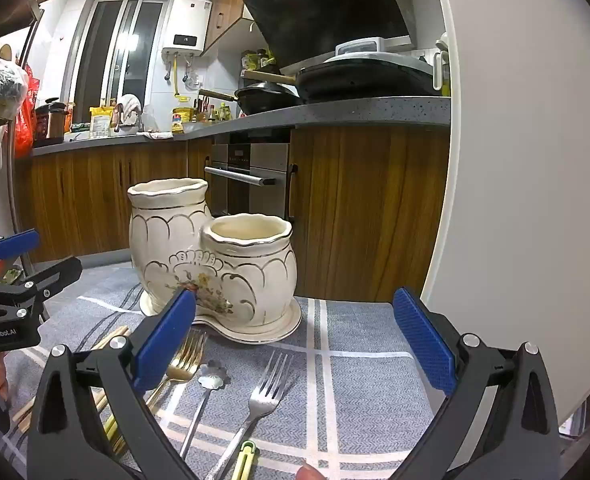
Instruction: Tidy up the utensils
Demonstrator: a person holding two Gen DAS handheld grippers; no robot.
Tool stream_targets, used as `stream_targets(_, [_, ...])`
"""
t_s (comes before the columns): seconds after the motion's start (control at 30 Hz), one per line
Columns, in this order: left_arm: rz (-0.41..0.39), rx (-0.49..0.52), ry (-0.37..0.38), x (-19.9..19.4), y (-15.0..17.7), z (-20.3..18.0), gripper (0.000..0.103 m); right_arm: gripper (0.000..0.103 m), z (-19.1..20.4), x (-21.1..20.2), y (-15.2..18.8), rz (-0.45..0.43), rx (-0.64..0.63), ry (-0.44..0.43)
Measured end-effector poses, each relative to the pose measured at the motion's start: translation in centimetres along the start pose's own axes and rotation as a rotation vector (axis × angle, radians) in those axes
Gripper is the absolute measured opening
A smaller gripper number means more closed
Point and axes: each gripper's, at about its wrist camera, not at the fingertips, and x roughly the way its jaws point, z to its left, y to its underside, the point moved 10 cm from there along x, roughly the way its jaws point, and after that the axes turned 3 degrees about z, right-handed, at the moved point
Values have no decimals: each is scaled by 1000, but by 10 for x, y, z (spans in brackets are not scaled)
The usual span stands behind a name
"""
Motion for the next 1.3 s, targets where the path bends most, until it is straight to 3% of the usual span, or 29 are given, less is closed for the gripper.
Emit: stream_targets(1.3, [1, 2, -1, 0, 0, 0, 98, 98, 0, 0, -1, 3, -3, 1])
